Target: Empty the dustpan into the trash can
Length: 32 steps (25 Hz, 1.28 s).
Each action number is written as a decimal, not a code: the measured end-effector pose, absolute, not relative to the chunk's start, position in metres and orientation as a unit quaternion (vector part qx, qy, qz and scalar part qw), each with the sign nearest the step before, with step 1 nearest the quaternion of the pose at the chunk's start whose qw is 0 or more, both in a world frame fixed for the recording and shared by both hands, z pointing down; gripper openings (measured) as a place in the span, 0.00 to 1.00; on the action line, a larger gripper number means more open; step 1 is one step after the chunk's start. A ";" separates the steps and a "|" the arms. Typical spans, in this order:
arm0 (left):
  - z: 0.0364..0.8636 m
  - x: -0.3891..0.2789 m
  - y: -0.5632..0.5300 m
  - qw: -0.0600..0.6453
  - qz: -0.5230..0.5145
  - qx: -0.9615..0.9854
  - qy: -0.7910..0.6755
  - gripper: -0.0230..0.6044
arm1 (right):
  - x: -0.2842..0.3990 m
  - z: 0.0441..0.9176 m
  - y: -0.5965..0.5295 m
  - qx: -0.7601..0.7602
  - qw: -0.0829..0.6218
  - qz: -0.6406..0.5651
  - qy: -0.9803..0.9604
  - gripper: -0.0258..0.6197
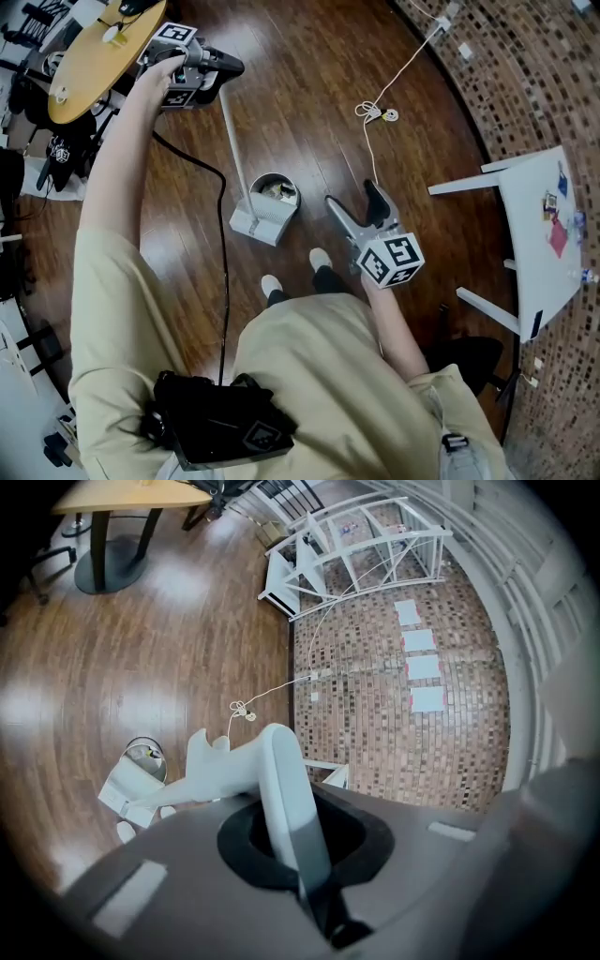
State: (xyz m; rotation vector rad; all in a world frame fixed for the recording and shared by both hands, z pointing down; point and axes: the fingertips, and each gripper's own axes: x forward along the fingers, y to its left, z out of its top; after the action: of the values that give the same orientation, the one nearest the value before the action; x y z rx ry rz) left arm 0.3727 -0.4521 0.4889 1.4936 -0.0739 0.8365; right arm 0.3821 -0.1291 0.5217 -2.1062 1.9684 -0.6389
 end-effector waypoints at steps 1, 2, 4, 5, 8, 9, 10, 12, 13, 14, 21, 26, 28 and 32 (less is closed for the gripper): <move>0.486 0.369 -0.447 0.651 0.369 0.662 -0.029 0.04 | 0.382 0.521 -0.129 -0.711 0.096 -0.215 0.663 0.69; 0.483 0.364 -0.439 0.646 0.371 0.667 -0.023 0.04 | 0.382 0.521 -0.129 -0.711 0.097 -0.214 0.663 0.69; 0.477 0.348 -0.419 0.629 0.378 0.680 -0.010 0.05 | 0.379 0.521 -0.131 -0.708 0.099 -0.213 0.666 0.69; 0.475 0.336 -0.407 0.621 0.379 0.686 -0.005 0.05 | 0.375 0.521 -0.132 -0.705 0.098 -0.212 0.670 0.69; 0.463 0.297 -0.372 0.603 0.369 0.707 0.004 0.05 | 0.363 0.519 -0.137 -0.693 0.096 -0.209 0.683 0.69; 0.459 0.285 -0.360 0.596 0.365 0.715 0.007 0.05 | 0.359 0.518 -0.139 -0.689 0.097 -0.208 0.687 0.69; 0.455 0.272 -0.348 0.588 0.362 0.723 0.011 0.05 | 0.355 0.516 -0.141 -0.686 0.099 -0.206 0.691 0.69; 0.446 0.243 -0.325 0.568 0.357 0.741 0.020 0.05 | 0.346 0.511 -0.149 -0.678 0.103 -0.199 0.700 0.68; 0.441 0.228 -0.316 0.557 0.356 0.750 0.025 0.04 | 0.342 0.506 -0.158 -0.673 0.103 -0.192 0.706 0.68; 0.438 0.211 -0.309 0.544 0.355 0.760 0.026 0.04 | 0.336 0.502 -0.167 -0.668 0.103 -0.186 0.713 0.68; 0.437 0.113 -0.252 0.490 0.358 0.795 0.016 0.04 | 0.282 0.487 -0.182 -0.638 0.094 -0.181 0.743 0.68; 0.416 0.058 -0.243 0.494 0.308 0.813 -0.009 0.04 | 0.230 0.478 -0.195 -0.603 0.078 -0.172 0.775 0.68; 0.406 0.041 -0.237 0.495 0.285 0.820 -0.020 0.04 | 0.214 0.479 -0.196 -0.592 0.076 -0.176 0.783 0.68; 0.386 0.007 -0.225 0.480 0.261 0.836 -0.043 0.04 | 0.184 0.479 -0.203 -0.561 0.064 -0.176 0.806 0.68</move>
State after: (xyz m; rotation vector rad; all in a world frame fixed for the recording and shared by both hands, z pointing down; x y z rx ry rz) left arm 0.0066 -0.2251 0.3857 2.0398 -0.1061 0.6358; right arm 0.1842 -0.2026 0.4787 -1.6933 2.4347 -0.5329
